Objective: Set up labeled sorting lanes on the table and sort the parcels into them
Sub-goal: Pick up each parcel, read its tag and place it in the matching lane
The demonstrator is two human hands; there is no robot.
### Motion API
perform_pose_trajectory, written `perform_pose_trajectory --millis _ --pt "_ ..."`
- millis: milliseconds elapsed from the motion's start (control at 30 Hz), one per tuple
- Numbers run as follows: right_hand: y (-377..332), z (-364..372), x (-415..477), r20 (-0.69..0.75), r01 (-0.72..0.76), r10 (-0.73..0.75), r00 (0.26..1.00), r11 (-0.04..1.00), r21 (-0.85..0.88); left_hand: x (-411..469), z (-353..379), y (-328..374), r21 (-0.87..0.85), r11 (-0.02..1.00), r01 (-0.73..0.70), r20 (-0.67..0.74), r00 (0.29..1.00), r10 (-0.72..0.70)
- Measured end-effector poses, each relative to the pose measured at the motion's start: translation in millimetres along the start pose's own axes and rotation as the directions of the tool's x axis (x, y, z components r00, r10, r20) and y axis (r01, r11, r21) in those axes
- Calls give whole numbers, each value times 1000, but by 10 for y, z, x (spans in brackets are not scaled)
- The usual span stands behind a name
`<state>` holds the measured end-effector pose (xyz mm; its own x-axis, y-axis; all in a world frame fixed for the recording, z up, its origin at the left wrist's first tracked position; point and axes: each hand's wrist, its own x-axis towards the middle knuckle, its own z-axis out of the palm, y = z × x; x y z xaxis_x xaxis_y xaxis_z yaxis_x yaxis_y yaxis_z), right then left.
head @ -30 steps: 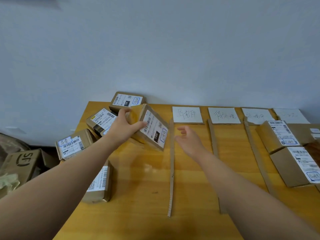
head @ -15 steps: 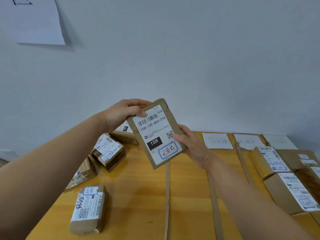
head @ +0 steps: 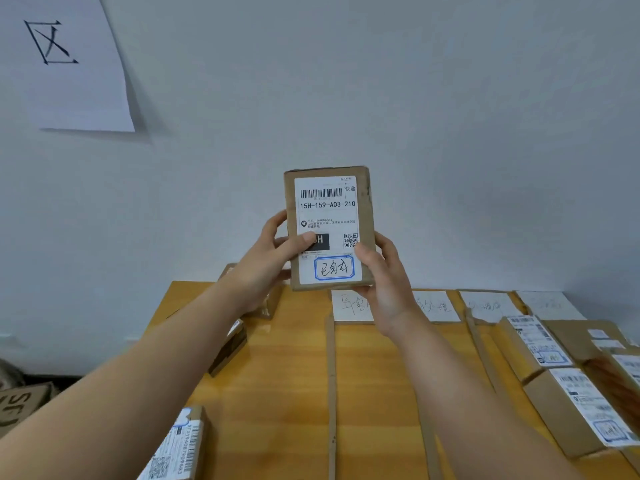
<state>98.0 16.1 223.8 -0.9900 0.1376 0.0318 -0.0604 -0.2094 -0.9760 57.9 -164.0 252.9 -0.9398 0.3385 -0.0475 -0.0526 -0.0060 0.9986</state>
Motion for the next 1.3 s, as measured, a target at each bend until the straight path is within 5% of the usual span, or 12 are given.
perform_pose_trajectory --millis 767,1300 --pt "14 -245 -91 -32 -36 39 999 994 103 50 298 -100 -41 996 -84 -38 996 83" --pt "-72 -2391 -1076 -216 -188 166 962 979 -85 -288 2409 -681 -12 993 115 89 989 -114"
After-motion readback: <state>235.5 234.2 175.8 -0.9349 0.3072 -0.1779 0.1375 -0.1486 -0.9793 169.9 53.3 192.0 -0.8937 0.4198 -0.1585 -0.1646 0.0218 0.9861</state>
